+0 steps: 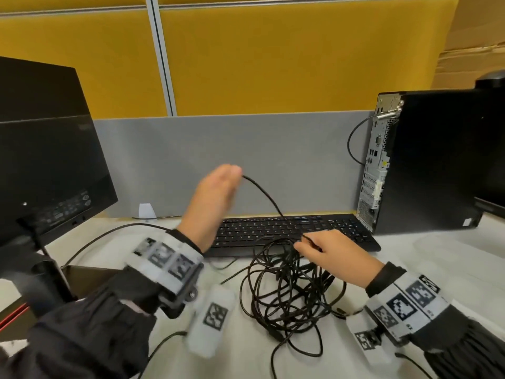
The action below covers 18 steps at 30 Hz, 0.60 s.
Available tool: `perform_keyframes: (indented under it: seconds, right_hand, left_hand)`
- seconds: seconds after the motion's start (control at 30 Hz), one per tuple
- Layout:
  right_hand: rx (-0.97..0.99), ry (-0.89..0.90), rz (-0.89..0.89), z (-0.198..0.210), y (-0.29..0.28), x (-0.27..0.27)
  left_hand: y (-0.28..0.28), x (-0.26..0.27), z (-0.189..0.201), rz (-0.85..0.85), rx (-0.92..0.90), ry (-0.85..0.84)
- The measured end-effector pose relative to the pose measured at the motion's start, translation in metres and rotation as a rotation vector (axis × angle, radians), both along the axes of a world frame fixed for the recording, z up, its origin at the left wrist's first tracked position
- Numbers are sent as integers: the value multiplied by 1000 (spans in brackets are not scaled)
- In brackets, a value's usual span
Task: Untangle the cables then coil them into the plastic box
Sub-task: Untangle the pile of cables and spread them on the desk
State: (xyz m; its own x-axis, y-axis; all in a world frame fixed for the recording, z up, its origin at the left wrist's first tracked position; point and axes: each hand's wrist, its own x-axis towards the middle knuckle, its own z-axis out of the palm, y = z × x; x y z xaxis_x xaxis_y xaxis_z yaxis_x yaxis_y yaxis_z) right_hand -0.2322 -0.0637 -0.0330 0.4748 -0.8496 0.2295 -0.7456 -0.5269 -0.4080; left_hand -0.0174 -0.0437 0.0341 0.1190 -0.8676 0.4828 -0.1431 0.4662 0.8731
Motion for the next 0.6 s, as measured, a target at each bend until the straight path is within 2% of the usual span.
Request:
perform_keyframes:
  seconds: [0.03,0.07,0.1,0.17,0.2,0.27,0.33,0.4,0.47,0.6]
  right_hand:
    - [6,8,-5,-1,1,-3]
    - [-6,6,-17,-2,2,-3]
    - [-33,11,-34,-1,5,-3]
    - [-113,42,-66,0,11,3]
    - [-152,49,-78,1,13,7]
    - [-235,33,-75,1,15,13]
    - [-301,5,-55,0,14,15]
    - [-325,-27,-50,-4,13,12]
    - [-317,-50,-44,-6,15,8]
    - [-350,2,-25,-5,21,6]
  left_hand:
    - [-4,11,6,98,7,136]
    - [-9,21,9,231,-1,97]
    - [-15,31,9,384,-23,-111]
    - [-16,33,3,704,-89,-776]
    - [-14,25,-4,758,-191,-1058]
    - [-3,-5,-11,598,-414,-1301]
    - [5,-30,-13,296,-384,-1378]
    - [4,-38,-13,150,-361,-1363]
    - [2,-38,-18,176,-483,-1368]
    - [-8,-36,-27,295,-709,-1500]
